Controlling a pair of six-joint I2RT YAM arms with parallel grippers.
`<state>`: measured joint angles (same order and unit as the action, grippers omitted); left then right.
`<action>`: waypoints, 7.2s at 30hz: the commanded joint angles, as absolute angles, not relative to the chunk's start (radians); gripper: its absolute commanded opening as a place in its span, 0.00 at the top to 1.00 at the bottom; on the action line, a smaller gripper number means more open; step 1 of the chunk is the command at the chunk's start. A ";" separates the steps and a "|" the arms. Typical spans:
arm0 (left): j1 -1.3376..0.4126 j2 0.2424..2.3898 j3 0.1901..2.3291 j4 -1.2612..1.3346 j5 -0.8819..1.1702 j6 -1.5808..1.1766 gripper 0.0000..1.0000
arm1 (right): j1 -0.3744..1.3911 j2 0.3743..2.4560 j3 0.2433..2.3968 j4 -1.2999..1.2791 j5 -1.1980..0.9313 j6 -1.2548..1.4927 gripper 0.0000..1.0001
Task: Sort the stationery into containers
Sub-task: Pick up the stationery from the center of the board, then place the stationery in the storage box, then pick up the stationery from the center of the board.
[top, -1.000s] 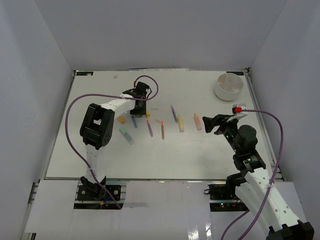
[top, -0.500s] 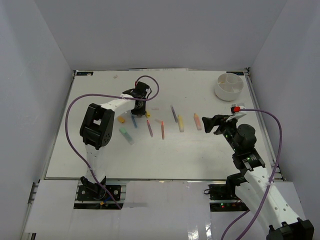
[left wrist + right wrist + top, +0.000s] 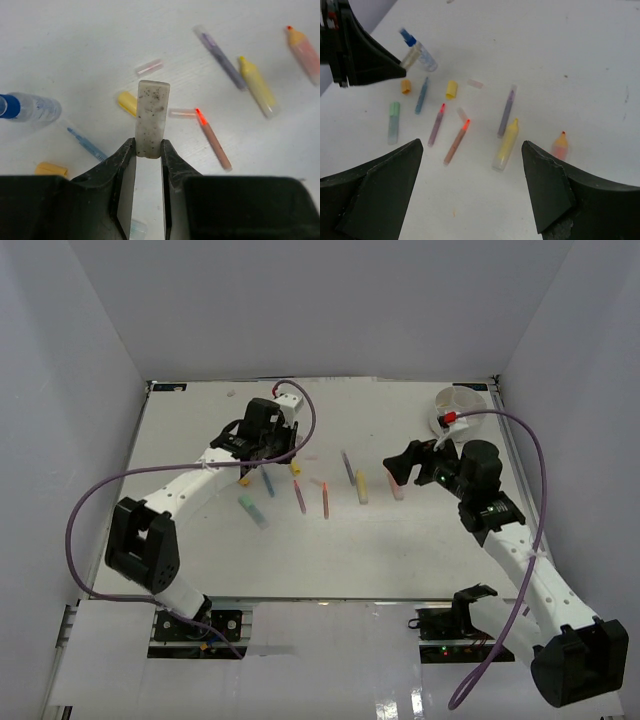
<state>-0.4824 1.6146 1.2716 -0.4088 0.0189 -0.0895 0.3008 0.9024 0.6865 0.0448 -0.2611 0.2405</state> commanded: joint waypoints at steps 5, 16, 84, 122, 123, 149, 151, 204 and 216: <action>-0.578 1.407 1.100 -0.223 0.192 0.127 0.83 | 0.369 1.087 0.989 -0.098 -0.469 0.304 0.13; -0.649 1.253 0.945 -0.048 0.239 0.192 0.83 | 0.498 1.316 1.181 -0.139 -0.538 0.383 0.13; -0.252 1.233 1.031 -0.192 -0.334 -0.259 0.02 | 0.198 1.926 1.713 -0.179 0.568 0.031 0.92; -0.249 1.307 1.045 -0.207 -0.239 -0.249 0.02 | 0.190 1.659 1.462 0.078 0.305 0.057 0.27; -0.249 1.310 1.045 -0.207 -0.227 -0.249 0.02 | 0.195 1.620 1.400 0.109 0.270 0.054 0.27; -0.262 1.552 0.858 0.265 -0.175 -0.258 0.11 | 0.215 0.821 0.586 0.405 -0.230 0.176 0.24; -0.264 1.562 0.827 0.323 -0.173 -0.249 0.11 | 0.215 0.815 0.584 0.403 -0.232 0.178 0.23; -0.285 1.741 0.767 0.650 -0.109 -0.061 0.70 | 0.215 0.790 0.586 0.360 -0.245 0.118 0.21; -0.285 1.591 0.692 0.739 -0.002 -0.015 0.76 | 0.235 0.818 0.606 0.344 -0.340 0.091 0.22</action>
